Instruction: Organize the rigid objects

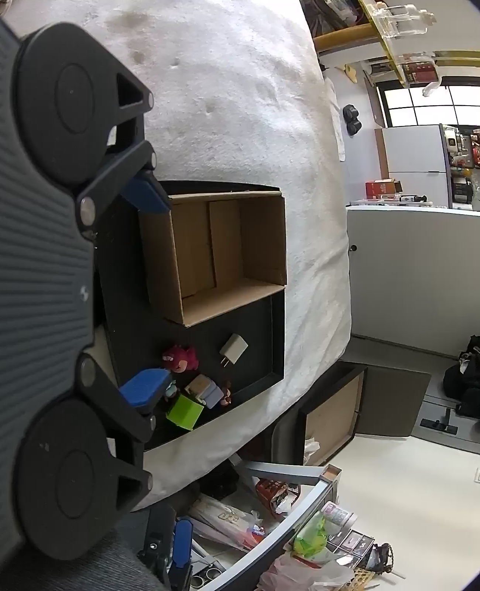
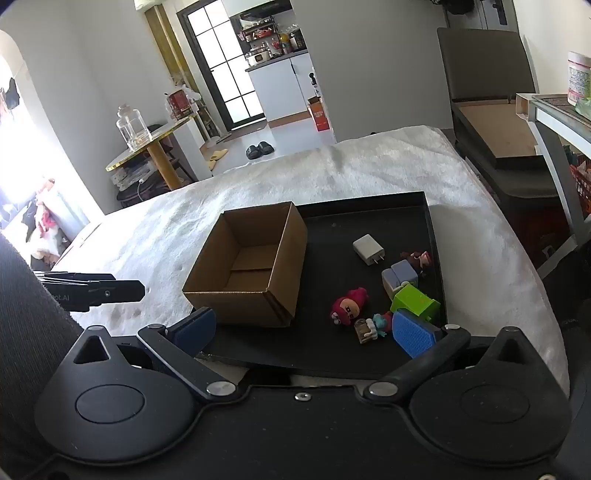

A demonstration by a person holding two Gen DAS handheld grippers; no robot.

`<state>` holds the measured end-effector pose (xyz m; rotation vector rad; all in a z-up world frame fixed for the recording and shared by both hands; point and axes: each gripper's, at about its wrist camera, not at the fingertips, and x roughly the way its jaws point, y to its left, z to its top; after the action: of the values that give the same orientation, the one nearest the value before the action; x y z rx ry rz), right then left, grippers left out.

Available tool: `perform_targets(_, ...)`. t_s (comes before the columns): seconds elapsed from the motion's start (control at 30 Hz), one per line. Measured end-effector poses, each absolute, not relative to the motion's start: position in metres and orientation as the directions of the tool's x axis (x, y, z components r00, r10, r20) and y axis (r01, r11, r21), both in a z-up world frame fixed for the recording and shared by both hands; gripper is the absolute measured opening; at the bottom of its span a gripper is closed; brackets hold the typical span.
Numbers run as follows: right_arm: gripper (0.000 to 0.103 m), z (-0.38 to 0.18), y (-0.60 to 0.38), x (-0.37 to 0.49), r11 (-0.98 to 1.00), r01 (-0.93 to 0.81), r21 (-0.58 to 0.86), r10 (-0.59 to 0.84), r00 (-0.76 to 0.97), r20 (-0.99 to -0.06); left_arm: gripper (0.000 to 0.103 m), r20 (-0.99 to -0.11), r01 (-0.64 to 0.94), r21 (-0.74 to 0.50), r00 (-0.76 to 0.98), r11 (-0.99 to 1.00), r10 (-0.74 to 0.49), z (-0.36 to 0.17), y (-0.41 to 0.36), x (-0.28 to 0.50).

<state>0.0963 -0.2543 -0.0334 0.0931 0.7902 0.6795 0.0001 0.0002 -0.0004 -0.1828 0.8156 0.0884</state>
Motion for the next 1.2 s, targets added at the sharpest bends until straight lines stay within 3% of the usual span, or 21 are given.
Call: perform_targets(1.2,0.103,-0.029,-0.2546,0.0941,0.8,-0.518,0.303,0.576,0.52,-0.631,0.09,-0.724,-0.144,-0.126,0.689,0.981,0.008,0.0038,0.0006,-0.0006)
